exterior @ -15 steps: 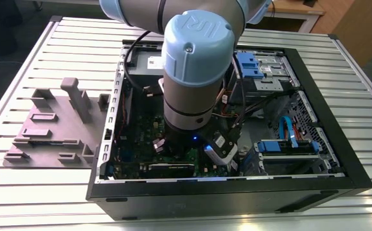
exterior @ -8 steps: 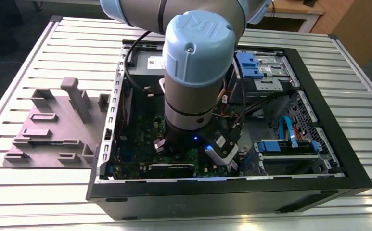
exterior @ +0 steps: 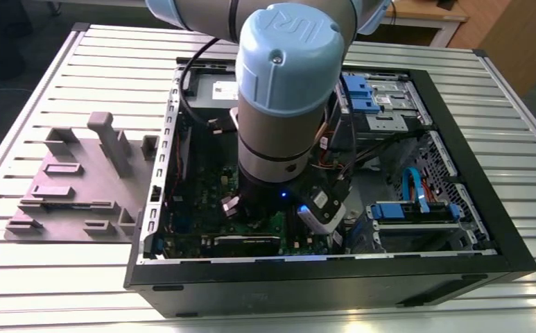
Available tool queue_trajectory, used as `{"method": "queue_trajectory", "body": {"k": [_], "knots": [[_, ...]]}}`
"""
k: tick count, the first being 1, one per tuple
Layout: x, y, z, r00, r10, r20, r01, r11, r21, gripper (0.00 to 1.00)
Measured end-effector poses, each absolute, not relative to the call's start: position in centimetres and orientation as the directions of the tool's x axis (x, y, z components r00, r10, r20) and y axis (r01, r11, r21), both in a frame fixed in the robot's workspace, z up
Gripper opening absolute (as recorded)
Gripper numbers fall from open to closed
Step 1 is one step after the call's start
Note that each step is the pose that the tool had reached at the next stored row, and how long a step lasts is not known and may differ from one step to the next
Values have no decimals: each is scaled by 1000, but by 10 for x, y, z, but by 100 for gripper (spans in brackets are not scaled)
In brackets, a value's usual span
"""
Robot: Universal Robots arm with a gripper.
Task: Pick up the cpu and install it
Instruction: 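Install the first cpu locking lever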
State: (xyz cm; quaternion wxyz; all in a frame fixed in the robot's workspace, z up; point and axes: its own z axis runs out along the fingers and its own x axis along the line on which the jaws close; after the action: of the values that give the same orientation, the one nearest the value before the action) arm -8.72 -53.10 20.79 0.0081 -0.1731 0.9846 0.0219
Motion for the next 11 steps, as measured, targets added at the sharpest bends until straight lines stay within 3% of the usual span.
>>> {"method": "queue_trajectory", "body": {"k": [11], "knots": [[-86, -531, 215, -940, -341, -24, -341, 939, 41, 10]]}}
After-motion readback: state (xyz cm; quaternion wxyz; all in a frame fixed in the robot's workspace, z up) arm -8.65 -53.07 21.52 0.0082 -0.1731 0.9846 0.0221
